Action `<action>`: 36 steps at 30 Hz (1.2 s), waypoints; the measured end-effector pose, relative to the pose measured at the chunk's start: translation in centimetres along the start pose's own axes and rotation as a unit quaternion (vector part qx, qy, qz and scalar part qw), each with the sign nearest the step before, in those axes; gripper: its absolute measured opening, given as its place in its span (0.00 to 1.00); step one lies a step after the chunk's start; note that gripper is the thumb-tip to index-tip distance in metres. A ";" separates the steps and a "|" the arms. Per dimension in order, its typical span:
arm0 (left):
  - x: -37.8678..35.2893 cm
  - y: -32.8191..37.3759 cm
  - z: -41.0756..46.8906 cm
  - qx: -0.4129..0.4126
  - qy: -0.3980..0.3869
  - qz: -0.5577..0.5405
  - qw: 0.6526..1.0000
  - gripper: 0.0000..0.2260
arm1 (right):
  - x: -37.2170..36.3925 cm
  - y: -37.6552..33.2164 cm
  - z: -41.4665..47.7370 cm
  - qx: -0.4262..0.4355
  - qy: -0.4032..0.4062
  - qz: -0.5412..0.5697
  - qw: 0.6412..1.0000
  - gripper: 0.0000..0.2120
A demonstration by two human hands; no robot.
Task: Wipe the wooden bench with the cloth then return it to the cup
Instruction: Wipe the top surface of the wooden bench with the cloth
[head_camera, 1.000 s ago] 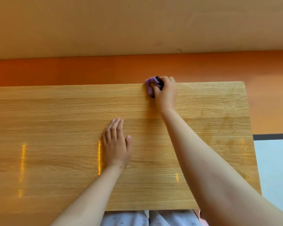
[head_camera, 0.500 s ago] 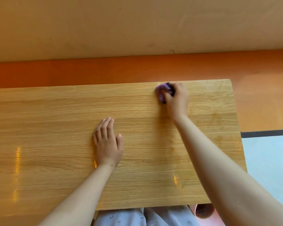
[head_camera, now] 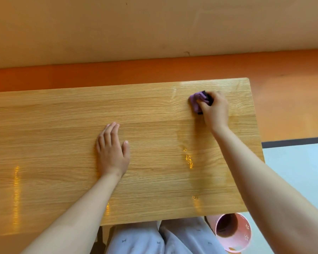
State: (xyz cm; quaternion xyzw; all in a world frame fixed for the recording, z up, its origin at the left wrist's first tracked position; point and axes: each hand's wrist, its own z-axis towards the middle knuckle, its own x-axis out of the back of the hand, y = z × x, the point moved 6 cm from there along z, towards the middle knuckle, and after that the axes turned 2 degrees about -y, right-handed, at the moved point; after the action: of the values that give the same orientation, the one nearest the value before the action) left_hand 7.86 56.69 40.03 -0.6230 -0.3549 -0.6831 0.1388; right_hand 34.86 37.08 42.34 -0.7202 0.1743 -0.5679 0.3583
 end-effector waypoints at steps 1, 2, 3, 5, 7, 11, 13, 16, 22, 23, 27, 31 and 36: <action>0.0 0.0 0.0 -0.001 0.002 0.000 1.000 0.25 | -1.0 -0.9 -1.0 0.022 -0.022 0.006 1.000 0.07; 0.0 0.0 0.0 -0.003 0.003 -0.002 1.000 0.25 | -2.1 -1.7 -2.3 0.047 -0.050 0.012 0.998 0.07; 0.0 0.0 0.0 -0.003 0.003 -0.004 1.000 0.25 | -3.1 -2.2 -3.7 0.070 -0.081 0.011 0.994 0.07; 0.0 0.0 0.0 -0.006 0.003 -0.009 1.000 0.25 | -4.0 -2.6 -6.1 0.106 -0.135 -0.011 0.985 0.08; -0.1 0.0 0.0 -0.014 0.005 -0.010 1.000 0.24 | -3.8 -2.5 -6.9 0.130 -0.179 -0.031 0.975 0.09; -0.2 0.0 0.0 -0.016 0.006 -0.008 1.000 0.24 | -2.6 -2.3 -3.9 0.148 -0.177 -0.068 0.971 0.12; -0.2 -0.1 0.0 -0.018 0.004 -0.007 1.000 0.24 | -2.4 -2.4 -2.3 0.146 -0.154 -0.077 0.974 0.14; -0.2 -0.1 -0.1 -0.021 0.006 -0.009 1.000 0.24 | -2.6 -2.3 -3.1 0.166 -0.174 -0.094 0.966 0.13; -0.2 -0.1 -0.1 -0.024 0.013 -0.018 0.999 0.24 | -1.5 0.7 -13.0 0.189 -0.263 -0.092 0.942 0.12; -0.2 0.0 -0.2 -0.024 0.011 -0.020 0.999 0.24 | -1.2 1.6 -14.9 0.182 -0.272 -0.087 0.941 0.13; 0.0 0.1 -0.2 -0.026 0.011 -0.023 0.999 0.24 | 0.3 3.9 -19.9 0.149 -0.291 -0.081 0.942 0.12; 0.0 0.0 -0.2 -0.024 0.015 -0.028 0.999 0.24 | 0.3 2.6 -17.2 0.141 -0.246 -0.070 0.956 0.12; 0.1 0.0 -0.3 -0.024 0.016 -0.022 0.999 0.24 | -0.8 0.9 -12.5 0.092 -0.116 -0.047 0.988 0.13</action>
State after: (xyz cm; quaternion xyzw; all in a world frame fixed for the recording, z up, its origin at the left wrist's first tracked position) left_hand 7.61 56.56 40.08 -0.6071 -0.3496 -0.7043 0.1146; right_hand 22.94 33.01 42.36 -0.7524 0.0445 -0.5108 0.4134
